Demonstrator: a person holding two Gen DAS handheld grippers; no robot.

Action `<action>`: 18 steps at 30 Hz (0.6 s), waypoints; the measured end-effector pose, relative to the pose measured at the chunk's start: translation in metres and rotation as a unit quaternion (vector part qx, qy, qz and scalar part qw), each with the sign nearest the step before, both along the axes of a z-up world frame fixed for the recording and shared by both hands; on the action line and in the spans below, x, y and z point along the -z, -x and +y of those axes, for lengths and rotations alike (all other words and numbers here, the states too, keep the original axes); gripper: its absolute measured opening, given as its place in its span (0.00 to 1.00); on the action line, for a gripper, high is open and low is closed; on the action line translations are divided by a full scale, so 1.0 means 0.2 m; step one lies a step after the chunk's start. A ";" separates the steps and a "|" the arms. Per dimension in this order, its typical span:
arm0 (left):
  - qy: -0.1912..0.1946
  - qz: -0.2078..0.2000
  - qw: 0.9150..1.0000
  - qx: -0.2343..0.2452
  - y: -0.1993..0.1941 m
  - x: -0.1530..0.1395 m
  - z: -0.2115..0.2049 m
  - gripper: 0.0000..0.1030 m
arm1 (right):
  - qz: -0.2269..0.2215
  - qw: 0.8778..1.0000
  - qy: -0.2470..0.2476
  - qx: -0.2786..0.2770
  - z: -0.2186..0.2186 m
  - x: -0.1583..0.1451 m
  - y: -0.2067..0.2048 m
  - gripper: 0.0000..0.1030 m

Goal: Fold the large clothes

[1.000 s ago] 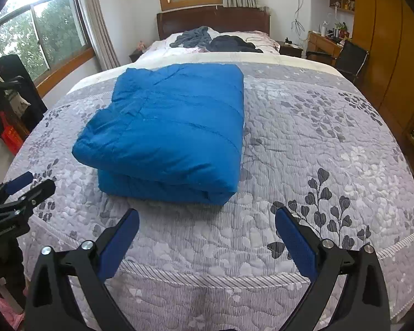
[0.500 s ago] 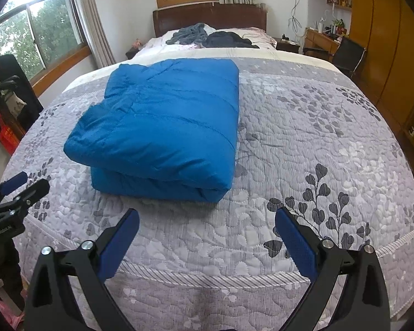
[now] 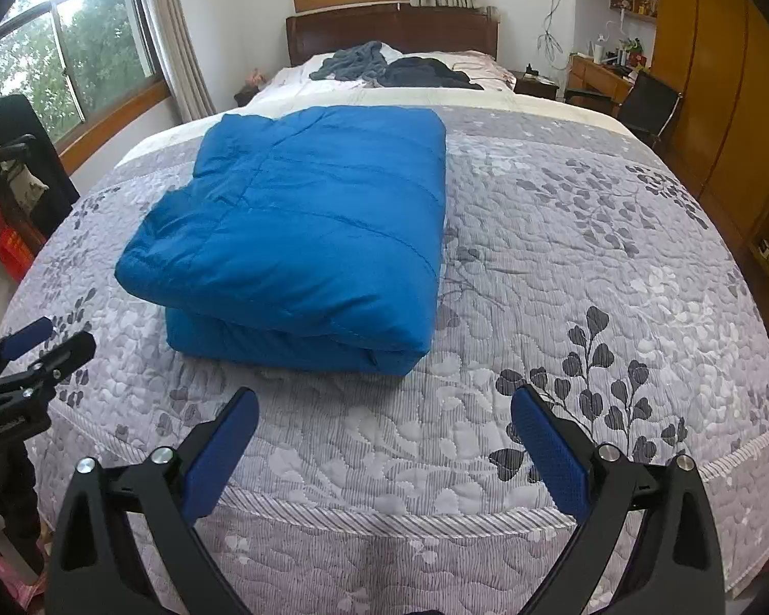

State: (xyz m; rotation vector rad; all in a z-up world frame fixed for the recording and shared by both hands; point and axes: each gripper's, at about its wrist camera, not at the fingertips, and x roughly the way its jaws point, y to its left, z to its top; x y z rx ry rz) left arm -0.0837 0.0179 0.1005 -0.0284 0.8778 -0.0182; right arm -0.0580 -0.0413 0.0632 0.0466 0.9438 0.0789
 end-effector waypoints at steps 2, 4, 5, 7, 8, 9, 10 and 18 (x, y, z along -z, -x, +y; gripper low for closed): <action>0.000 0.000 1.000 0.000 0.00 0.00 0.00 0.93 | 0.000 1.000 0.000 -0.001 0.00 0.00 0.00 0.96; 0.000 0.000 1.000 0.000 0.00 0.00 0.00 0.93 | 0.000 1.000 0.000 -0.001 0.00 0.00 0.00 0.96; 0.000 0.000 1.000 0.000 0.00 0.00 0.00 0.93 | 0.001 1.000 -0.001 -0.001 0.00 0.00 -0.01 0.96; 0.000 -0.001 1.000 0.000 0.00 0.00 0.00 0.93 | 0.001 1.000 -0.001 -0.001 0.00 0.00 -0.01 0.96; 0.000 -0.001 1.000 0.000 0.00 0.00 0.00 0.93 | 0.001 1.000 0.000 -0.002 0.00 0.00 -0.01 0.96; 0.000 -0.001 1.000 0.000 0.00 0.00 0.00 0.93 | 0.001 1.000 0.000 -0.001 0.00 0.00 -0.01 0.96; 0.000 0.000 1.000 0.000 0.00 0.00 0.00 0.93 | 0.001 1.000 0.000 -0.001 0.00 0.00 -0.01 0.96; 0.000 -0.001 1.000 0.000 0.00 0.00 0.00 0.93 | 0.001 1.000 -0.002 -0.004 0.00 0.00 -0.01 0.96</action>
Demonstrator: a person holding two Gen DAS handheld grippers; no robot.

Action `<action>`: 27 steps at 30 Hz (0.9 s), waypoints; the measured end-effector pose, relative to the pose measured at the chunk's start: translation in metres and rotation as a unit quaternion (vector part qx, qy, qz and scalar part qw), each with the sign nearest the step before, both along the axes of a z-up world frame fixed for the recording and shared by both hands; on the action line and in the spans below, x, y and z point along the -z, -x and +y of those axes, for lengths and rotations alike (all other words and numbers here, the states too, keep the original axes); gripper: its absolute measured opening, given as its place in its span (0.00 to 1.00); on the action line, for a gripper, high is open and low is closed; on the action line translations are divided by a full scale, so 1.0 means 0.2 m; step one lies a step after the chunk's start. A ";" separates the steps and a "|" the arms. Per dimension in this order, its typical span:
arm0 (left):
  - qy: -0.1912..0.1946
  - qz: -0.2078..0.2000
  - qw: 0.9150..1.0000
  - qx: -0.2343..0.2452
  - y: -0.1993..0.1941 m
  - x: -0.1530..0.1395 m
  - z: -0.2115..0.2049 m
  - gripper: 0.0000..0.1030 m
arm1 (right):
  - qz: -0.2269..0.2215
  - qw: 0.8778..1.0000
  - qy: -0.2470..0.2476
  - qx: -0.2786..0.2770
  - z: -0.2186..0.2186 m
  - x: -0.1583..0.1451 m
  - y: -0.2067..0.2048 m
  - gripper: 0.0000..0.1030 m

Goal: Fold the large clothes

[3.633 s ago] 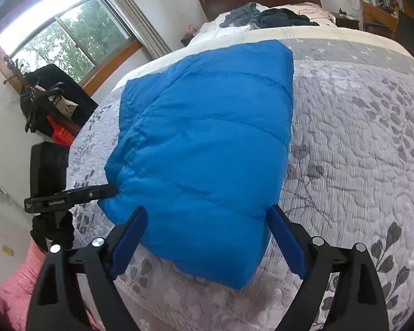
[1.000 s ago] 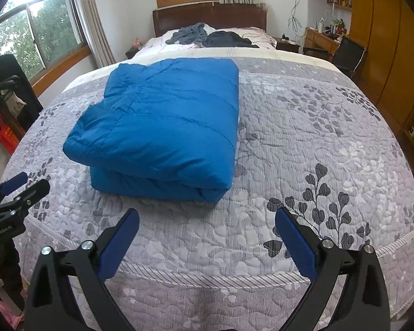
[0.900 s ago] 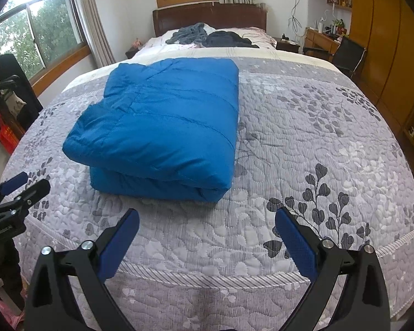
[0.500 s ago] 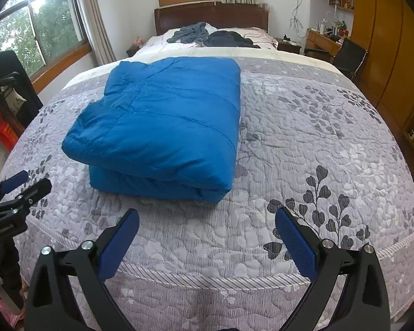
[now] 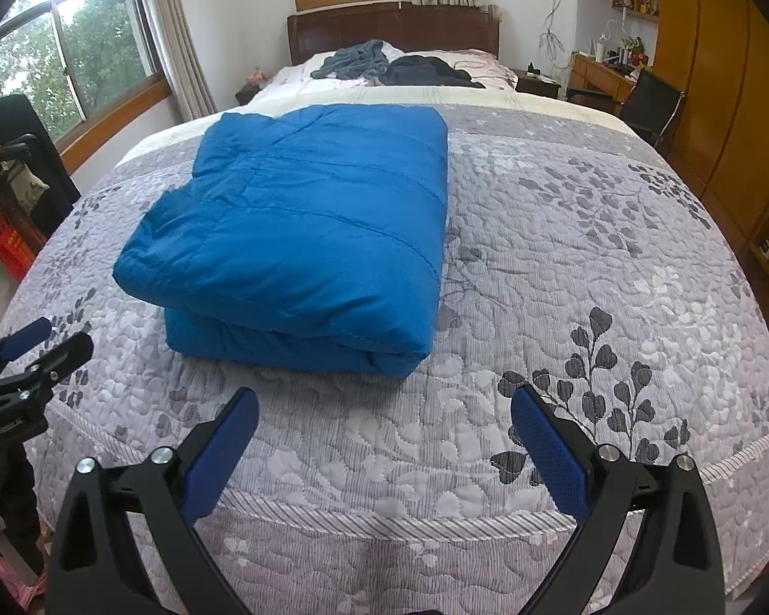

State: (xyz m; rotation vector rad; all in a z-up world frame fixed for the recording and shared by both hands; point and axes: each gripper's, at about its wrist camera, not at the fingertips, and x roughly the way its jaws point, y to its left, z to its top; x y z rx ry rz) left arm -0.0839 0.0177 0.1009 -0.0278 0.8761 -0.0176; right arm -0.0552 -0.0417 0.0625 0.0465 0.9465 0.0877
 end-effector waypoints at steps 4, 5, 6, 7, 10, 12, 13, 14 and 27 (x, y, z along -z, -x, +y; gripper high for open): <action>0.000 0.000 1.000 0.000 0.00 0.00 0.00 0.93 | 0.000 1.000 0.001 -0.002 0.00 0.00 -0.01 0.96; 0.000 0.000 1.000 0.000 0.00 0.00 0.00 0.93 | 0.000 1.000 0.000 -0.002 0.00 0.00 -0.01 0.96; 0.000 0.000 1.000 0.000 0.00 0.00 0.00 0.93 | 0.000 1.000 0.000 -0.002 0.00 0.00 -0.01 0.96; 0.000 0.000 1.000 0.000 0.00 0.00 0.00 0.93 | 0.000 1.000 0.000 -0.002 0.01 0.00 -0.01 0.96; 0.000 0.001 1.000 0.001 0.00 0.00 0.00 0.93 | 0.001 1.000 0.000 -0.001 0.01 0.00 -0.01 0.96; 0.000 0.000 1.000 0.000 0.00 0.00 0.00 0.93 | 0.003 1.000 0.000 -0.002 0.01 0.01 -0.01 0.96; 0.000 0.001 1.000 0.000 0.00 0.00 0.00 0.93 | 0.003 1.000 -0.001 -0.002 0.01 0.01 -0.01 0.96; 0.000 0.000 1.000 0.000 0.00 0.00 0.00 0.93 | 0.003 1.000 -0.001 -0.002 0.01 0.01 -0.01 0.96; -0.001 0.002 1.000 0.000 0.00 0.01 0.00 0.93 | 0.007 1.000 -0.009 -0.008 0.01 0.01 -0.03 0.96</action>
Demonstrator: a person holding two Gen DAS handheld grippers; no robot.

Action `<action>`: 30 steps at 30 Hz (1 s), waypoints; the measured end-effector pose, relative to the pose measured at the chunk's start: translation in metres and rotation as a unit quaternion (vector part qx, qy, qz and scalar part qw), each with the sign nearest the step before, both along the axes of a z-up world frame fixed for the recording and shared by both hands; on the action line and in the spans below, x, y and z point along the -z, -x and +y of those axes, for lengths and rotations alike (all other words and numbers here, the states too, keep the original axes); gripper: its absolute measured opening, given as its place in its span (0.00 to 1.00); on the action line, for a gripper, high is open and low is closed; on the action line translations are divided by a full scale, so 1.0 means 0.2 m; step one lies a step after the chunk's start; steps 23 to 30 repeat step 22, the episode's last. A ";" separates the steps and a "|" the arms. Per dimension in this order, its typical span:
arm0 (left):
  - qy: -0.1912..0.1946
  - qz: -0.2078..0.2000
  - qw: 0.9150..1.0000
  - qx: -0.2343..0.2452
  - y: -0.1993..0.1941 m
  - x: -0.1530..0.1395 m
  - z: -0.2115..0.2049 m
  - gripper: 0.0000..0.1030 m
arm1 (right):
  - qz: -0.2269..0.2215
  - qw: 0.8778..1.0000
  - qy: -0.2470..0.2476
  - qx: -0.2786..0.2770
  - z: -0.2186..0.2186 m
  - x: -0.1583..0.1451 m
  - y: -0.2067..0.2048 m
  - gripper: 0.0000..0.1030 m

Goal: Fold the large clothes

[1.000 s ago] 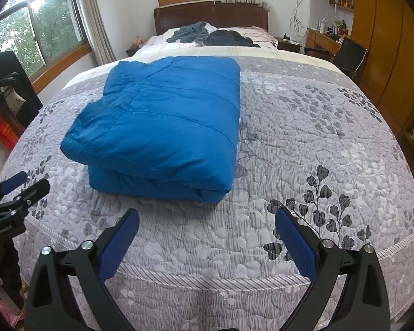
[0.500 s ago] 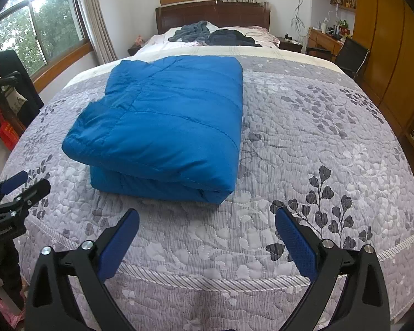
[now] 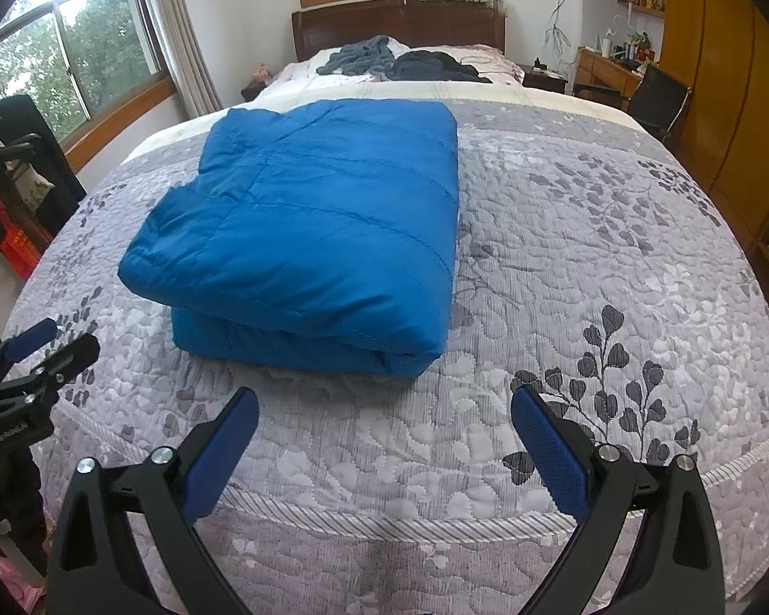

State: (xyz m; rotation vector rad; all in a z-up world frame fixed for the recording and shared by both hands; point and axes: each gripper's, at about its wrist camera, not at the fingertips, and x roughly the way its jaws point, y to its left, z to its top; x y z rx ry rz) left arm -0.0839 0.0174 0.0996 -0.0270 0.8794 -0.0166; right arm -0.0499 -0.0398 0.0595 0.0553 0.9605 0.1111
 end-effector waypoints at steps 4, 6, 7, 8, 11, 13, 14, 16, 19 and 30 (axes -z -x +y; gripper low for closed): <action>0.000 0.000 1.000 0.000 0.00 0.00 0.00 0.93 | -0.002 1.000 0.001 0.000 0.00 0.00 0.00 0.96; 0.000 0.000 1.000 0.000 0.00 0.00 0.00 0.93 | 0.000 1.000 -0.001 -0.001 0.00 0.00 0.00 0.96; 0.000 0.000 1.000 0.001 0.00 0.00 0.00 0.93 | 0.001 1.000 -0.001 -0.001 0.00 0.00 0.00 0.96; 0.000 0.000 1.000 0.000 0.00 0.00 0.00 0.93 | 0.000 1.000 0.000 0.000 0.00 0.00 0.00 0.96; 0.000 0.000 1.000 0.000 0.00 0.00 0.00 0.93 | 0.000 1.000 0.001 0.001 0.00 0.00 0.00 0.96; 0.000 0.000 1.000 0.000 0.00 0.00 0.00 0.93 | 0.001 1.000 0.002 0.002 0.00 0.01 -0.01 0.96; 0.000 0.000 1.000 0.000 0.00 0.00 0.00 0.93 | 0.002 1.000 0.001 0.002 0.00 0.01 -0.01 0.96; 0.000 0.001 1.000 0.000 0.00 0.00 0.00 0.93 | 0.004 1.000 0.001 0.004 -0.01 0.01 -0.01 0.96; 0.000 0.001 1.000 0.001 0.00 0.00 0.00 0.93 | 0.004 1.000 0.003 0.008 -0.01 0.01 -0.01 0.96; 0.000 0.001 1.000 0.001 0.00 0.01 0.00 0.93 | 0.003 1.000 0.003 0.009 -0.02 0.01 -0.01 0.96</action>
